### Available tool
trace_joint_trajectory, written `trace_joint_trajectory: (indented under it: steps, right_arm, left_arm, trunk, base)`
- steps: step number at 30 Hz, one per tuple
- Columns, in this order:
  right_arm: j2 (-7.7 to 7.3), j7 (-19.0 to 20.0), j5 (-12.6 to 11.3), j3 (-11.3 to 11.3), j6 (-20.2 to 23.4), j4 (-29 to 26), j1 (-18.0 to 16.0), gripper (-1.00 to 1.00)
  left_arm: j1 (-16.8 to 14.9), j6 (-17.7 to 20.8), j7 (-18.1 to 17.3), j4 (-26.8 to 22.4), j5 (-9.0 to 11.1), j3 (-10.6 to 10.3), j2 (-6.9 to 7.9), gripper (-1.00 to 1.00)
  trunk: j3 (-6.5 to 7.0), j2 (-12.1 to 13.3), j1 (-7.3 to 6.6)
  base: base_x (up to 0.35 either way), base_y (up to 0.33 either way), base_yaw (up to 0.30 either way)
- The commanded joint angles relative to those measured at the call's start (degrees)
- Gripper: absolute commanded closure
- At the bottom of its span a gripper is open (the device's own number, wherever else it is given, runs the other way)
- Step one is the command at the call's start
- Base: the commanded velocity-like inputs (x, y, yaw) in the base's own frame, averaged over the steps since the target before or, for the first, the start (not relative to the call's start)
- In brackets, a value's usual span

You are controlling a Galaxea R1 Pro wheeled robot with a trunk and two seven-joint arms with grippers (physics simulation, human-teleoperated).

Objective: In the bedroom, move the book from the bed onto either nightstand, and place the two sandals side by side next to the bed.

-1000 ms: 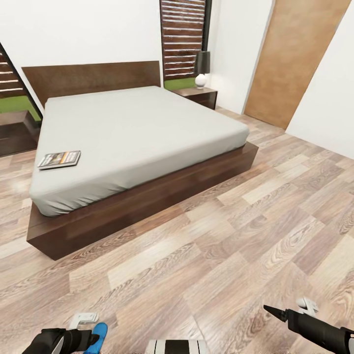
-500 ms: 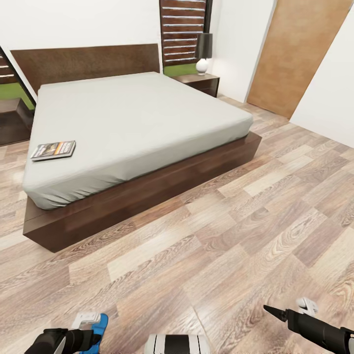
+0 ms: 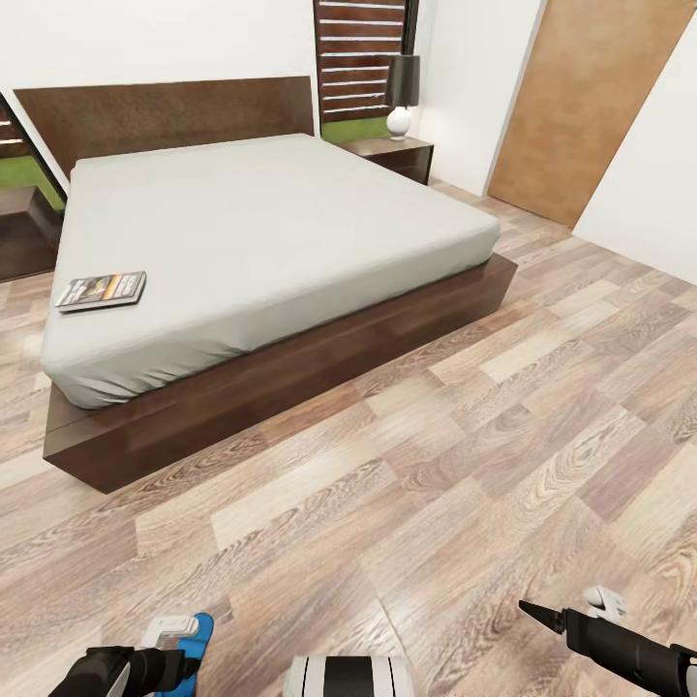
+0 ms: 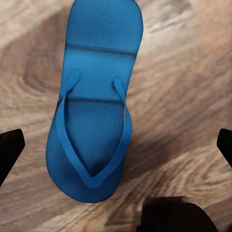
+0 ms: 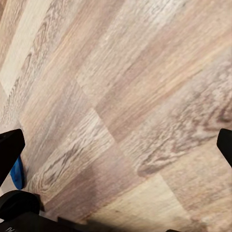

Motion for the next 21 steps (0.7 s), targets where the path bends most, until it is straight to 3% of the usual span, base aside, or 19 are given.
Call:
trace_joint_trajectory:
  steps: [1,8,21]
  right_arm:
    - [0.00,0.1,-0.2,-0.1,0.4,0.0,0.0,-1.00]
    - [0.00,0.1,-0.2,-0.1,0.4,0.0,0.0,-1.00]
    - [0.00,0.1,-0.2,-0.1,0.4,0.0,0.0,-1.00]
  left_arm:
    - [0.0,0.4,-0.3,-0.1,0.0,0.3,-0.03,-1.00]
    - [0.0,0.4,-0.3,-0.1,0.0,0.3,-0.03,-1.00]
    - [0.0,0.4,-0.3,-0.1,0.0,0.3,-0.03,-1.00]
  trunk:
    - [-0.04,0.0,-0.01]
    - [-1.37,-0.1,0.14]
    - [-1.37,-0.1,0.14]
  base:
    - [0.000,0.000,0.000]
    - [0.000,0.000,0.000]
    - [0.000,0.000,0.000]
